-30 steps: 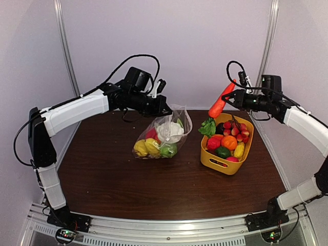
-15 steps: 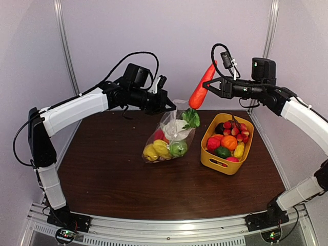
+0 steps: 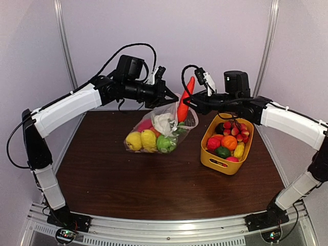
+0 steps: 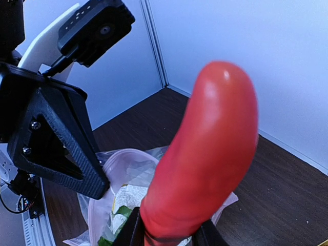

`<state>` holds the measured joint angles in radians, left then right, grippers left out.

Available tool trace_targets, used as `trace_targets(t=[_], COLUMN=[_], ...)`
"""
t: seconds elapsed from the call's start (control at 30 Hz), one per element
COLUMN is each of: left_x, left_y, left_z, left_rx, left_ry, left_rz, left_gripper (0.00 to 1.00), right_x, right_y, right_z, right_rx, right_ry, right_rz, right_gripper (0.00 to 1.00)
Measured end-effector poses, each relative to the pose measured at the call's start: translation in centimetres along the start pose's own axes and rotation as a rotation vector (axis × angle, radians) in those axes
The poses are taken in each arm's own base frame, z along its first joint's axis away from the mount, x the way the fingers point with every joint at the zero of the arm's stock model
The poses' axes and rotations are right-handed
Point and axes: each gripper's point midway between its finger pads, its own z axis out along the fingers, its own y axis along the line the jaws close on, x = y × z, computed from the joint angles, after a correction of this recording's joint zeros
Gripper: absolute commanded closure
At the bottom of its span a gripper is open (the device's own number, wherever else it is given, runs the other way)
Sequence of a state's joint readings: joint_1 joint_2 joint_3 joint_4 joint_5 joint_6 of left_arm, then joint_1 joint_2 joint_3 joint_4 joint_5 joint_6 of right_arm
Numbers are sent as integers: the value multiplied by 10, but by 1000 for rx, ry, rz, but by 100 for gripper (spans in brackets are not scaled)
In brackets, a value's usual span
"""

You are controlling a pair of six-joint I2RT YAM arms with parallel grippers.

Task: Place the food in the zip-top bag and seal the zipper
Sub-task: Place the fake vegetable in the zipper food storage bag.

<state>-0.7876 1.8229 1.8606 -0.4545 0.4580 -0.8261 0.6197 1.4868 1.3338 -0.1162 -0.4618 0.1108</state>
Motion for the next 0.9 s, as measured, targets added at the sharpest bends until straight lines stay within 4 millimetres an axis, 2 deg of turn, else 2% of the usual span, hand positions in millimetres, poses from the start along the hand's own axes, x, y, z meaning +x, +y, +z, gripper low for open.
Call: trace_targets(t=[0.17, 0.33, 0.5, 0.63, 0.73, 0.9], left_x=[-1, 3, -1, -3, 3, 14], left_y=[-9, -9, -11, -10, 1, 29], left_z=[-9, -14, -22, -27, -29, -30], left_rx=[22, 25, 13, -12, -56, -181], left_ry=[-9, -4, -30, -51, -44, -17], left_rz=[-5, -9, 19, 53, 61, 71], left_gripper=[100, 100, 100, 100, 100, 100], right_x=[3, 4, -9, -13, -6, 3], right_y=[29, 40, 42, 42, 35, 25], right_z=[7, 8, 14, 13, 12, 2], right_rx=[-61, -151, -197, -190, -141, -99], right_ry=[-27, -51, -52, -49, -25, 32], right_rz=[-18, 106, 207, 196, 154, 95], right_gripper=[82, 82, 83, 84, 84, 83])
